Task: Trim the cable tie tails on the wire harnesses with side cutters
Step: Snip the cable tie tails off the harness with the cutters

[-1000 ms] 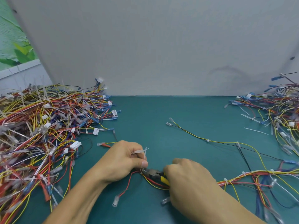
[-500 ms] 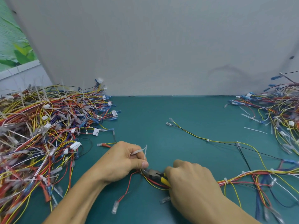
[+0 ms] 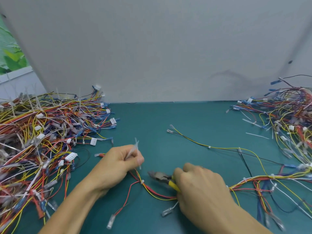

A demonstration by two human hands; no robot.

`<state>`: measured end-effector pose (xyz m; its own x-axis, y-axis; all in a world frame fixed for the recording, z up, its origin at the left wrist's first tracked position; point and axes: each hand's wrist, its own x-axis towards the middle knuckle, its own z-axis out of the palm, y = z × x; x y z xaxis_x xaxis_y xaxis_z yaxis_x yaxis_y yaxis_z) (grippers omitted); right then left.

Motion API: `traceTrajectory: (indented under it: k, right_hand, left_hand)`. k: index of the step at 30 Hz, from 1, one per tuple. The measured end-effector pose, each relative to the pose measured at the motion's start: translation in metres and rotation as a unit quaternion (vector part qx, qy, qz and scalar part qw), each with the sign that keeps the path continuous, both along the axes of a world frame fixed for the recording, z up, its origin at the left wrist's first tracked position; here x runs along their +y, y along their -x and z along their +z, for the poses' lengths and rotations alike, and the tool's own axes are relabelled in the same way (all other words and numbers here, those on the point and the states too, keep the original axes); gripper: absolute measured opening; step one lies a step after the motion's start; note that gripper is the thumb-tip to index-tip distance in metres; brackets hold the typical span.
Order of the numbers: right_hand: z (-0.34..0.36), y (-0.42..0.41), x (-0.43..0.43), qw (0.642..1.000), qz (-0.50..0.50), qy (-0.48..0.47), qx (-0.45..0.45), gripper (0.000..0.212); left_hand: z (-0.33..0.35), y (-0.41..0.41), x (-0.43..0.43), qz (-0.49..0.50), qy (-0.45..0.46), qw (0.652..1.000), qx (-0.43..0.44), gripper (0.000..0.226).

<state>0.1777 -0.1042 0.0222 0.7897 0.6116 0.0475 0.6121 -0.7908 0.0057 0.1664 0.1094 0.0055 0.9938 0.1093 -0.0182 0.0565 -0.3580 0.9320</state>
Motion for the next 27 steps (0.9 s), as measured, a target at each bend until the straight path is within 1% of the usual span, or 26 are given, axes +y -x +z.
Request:
traceTrajectory:
  k: [1, 2, 4, 7, 9, 11, 13, 15, 18, 20, 22, 24, 26, 27]
  right_hand:
    - [0.005, -0.004, -0.011, 0.999, -0.010, -0.015, -0.037, 0.040]
    - [0.010, -0.009, -0.022, 0.998, -0.036, -0.007, -0.058, 0.040]
    - [0.021, -0.024, -0.050, 0.994, -0.080, 0.029, -0.062, 0.024]
    - [0.037, -0.052, -0.094, 0.989, -0.120, 0.071, -0.046, 0.015]
    - [0.043, -0.062, -0.115, 0.990, -0.132, 0.045, 0.003, 0.012]
    - [0.043, -0.065, -0.129, 0.989, -0.142, 0.033, 0.036, 0.012]
    - [0.043, -0.066, -0.140, 0.985, -0.161, 0.044, 0.039, 0.016]
    - [0.041, -0.067, -0.149, 0.982, -0.173, 0.058, 0.044, 0.018]
    - [0.030, -0.063, -0.153, 0.978, -0.192, 0.045, 0.064, 0.021]
    - [0.022, -0.058, -0.155, 0.968, -0.245, 0.022, 0.045, 0.025]
    - [0.014, -0.055, -0.156, 0.953, -0.298, 0.040, 0.037, 0.029]
    - [0.003, -0.055, -0.151, 0.946, -0.318, 0.047, 0.039, 0.029]
    - [-0.002, -0.058, -0.142, 0.943, -0.329, 0.045, 0.024, 0.029]
    - [-0.003, -0.061, -0.136, 0.941, -0.337, 0.040, 0.015, 0.033]
  left_hand:
    - [0.000, -0.001, 0.001, 0.017, 0.028, 0.999, -0.005, 0.028]
    - [0.000, -0.002, 0.002, 0.036, 0.063, 0.997, -0.007, 0.029]
    - [0.001, -0.005, 0.002, 0.070, 0.122, 0.990, -0.007, 0.030]
    - [0.000, -0.007, 0.000, 0.083, 0.140, 0.986, -0.023, 0.039]
    - [0.001, -0.005, -0.002, 0.073, 0.117, 0.990, -0.030, 0.041]
    - [-0.001, -0.003, -0.004, 0.053, 0.050, 0.997, -0.040, 0.036]
    - [0.001, -0.002, -0.009, 0.016, -0.011, 0.998, -0.051, 0.029]
    - [0.004, 0.000, -0.017, -0.019, -0.053, 0.996, -0.065, 0.027]
    - [0.013, 0.006, -0.031, -0.053, -0.163, 0.979, -0.107, 0.019]
    - [0.019, 0.012, -0.045, -0.099, -0.210, 0.968, -0.092, 0.020]
    - [0.019, 0.017, -0.062, -0.149, -0.285, 0.946, -0.045, 0.026]
    - [0.018, 0.020, -0.076, -0.173, -0.368, 0.914, -0.014, 0.028]
    - [0.011, 0.019, -0.082, -0.183, -0.438, 0.880, -0.014, 0.030]
    - [0.007, 0.017, -0.084, -0.190, -0.462, 0.866, -0.024, 0.029]
